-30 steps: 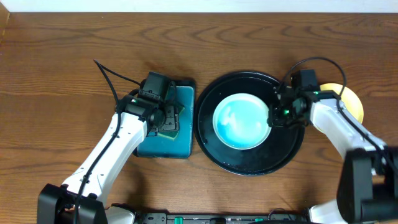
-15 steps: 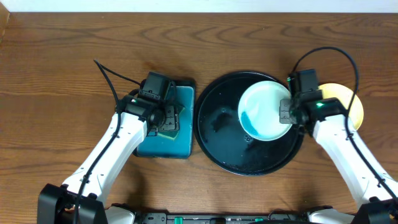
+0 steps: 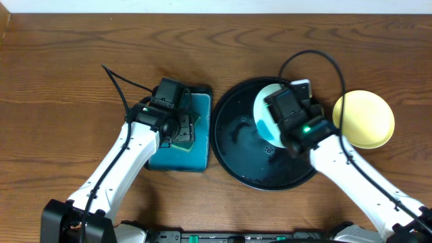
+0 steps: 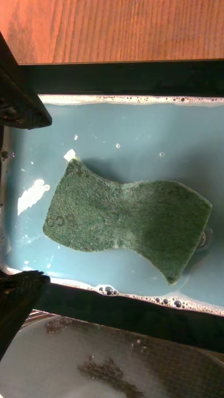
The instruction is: Clean dirty plates on tray and stack at the side
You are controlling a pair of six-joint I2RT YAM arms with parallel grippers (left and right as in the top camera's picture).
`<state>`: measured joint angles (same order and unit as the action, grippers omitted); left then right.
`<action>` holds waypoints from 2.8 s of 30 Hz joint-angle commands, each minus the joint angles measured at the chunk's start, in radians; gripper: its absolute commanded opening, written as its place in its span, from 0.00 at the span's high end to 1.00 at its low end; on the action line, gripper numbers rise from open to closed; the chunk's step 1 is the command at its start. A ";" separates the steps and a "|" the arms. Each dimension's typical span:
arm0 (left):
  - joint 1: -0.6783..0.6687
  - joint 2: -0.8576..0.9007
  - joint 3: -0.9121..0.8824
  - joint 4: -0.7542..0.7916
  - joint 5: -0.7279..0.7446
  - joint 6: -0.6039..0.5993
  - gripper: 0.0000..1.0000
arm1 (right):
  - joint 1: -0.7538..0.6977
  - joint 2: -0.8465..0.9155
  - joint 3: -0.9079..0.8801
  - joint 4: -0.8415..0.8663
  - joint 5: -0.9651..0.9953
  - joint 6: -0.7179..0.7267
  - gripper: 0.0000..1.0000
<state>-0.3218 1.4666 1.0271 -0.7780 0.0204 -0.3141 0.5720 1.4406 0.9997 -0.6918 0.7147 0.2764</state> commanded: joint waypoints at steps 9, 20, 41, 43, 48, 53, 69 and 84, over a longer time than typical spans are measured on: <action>0.002 0.011 -0.010 -0.002 -0.005 -0.005 0.26 | 0.257 -0.009 0.018 0.080 0.446 -0.171 0.99; 0.002 0.011 -0.010 -0.002 -0.005 -0.005 0.26 | 0.333 -0.009 0.018 0.179 0.595 -0.338 0.99; 0.002 0.011 -0.010 -0.004 -0.005 -0.005 0.26 | -0.024 -0.007 0.018 0.151 -0.080 0.131 0.99; 0.002 0.011 -0.010 -0.006 -0.005 -0.005 0.26 | -0.123 -0.007 0.018 0.138 -0.180 0.187 0.99; 0.002 0.011 -0.010 -0.007 -0.005 -0.005 0.26 | -0.393 -0.007 0.018 0.088 -0.410 0.263 0.99; 0.002 0.011 -0.010 -0.007 -0.005 -0.005 0.26 | -0.668 -0.007 0.018 0.031 -0.636 0.270 0.99; 0.002 0.011 -0.010 -0.006 -0.005 -0.005 0.26 | -1.010 -0.007 0.018 -0.007 -1.048 0.047 0.99; 0.002 0.011 -0.010 -0.006 -0.005 -0.005 0.26 | -0.642 -0.140 0.018 0.090 -0.714 -0.144 0.99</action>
<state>-0.3214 1.4666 1.0260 -0.7815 0.0204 -0.3141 -0.1505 1.3392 1.0000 -0.6174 -0.1623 0.2115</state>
